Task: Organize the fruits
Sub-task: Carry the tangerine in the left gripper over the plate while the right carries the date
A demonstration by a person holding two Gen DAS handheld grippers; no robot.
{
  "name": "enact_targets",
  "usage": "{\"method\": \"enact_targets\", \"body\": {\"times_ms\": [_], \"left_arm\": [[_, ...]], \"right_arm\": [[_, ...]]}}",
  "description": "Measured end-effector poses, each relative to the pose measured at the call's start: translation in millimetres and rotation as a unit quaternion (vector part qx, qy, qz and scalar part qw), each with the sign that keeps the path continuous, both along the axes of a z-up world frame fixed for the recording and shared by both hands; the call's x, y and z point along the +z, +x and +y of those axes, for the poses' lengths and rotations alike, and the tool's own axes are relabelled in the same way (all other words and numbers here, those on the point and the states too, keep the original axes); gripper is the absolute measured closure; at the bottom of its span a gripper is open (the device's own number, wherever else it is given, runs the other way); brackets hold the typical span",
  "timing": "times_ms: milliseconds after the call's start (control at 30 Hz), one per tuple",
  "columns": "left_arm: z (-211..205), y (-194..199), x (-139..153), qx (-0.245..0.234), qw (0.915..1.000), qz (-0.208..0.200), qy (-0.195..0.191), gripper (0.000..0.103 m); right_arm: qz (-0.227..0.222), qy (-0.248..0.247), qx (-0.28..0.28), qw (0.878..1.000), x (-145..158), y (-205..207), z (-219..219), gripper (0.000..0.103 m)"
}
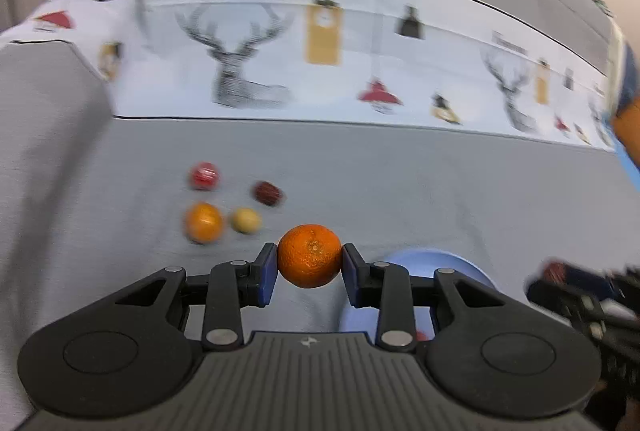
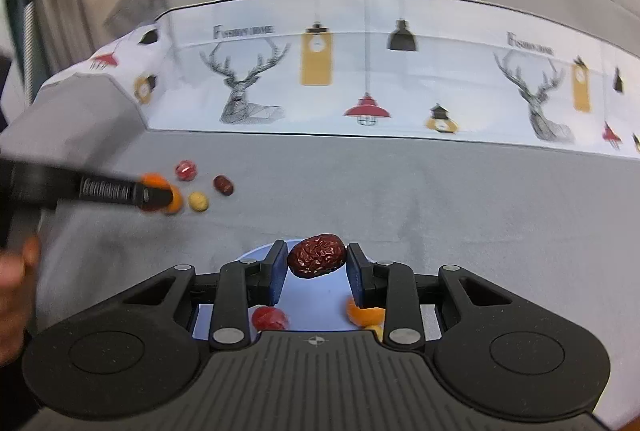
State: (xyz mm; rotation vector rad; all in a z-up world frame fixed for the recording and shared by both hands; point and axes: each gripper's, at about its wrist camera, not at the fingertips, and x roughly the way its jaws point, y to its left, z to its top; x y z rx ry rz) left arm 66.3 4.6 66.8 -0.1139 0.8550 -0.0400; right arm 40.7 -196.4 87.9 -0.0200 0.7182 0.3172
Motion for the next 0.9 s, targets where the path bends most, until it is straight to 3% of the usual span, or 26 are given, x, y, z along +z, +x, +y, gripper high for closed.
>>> {"method": "enact_targets", "body": {"times_ms": [133,267,600,767,900], "left_arm": [[-17,-1,-9,-0.033,0.9993,0.012,0.009,0.065],[-29,-8,-13,-0.055,0.9981,-0.011,0.025,0.065],[-40,-3,-21,-0.063,0.9979,0.002,0.015,0.065],[-47,-1,-25,-0.064,0.9971,-0.001,0.039,0.065],[-55,8,-30,-0.069,0.9966,0.019,0.040,0.065]], "right_arm": [[-0.018,-0.003,0.009,1.000,-5,2,-2,0.070],[-0.007,-0.003,0.003,1.000,-15,10,-4,0.070],[0.026,-0.017,0.011,0.999,-24,13,3,0.070],[0.041,-0.016,0.006,0.999,-29,17,-1,0.070],[0.054,-0.011,-0.005,0.998,-34,22,-7,0.070]]}}
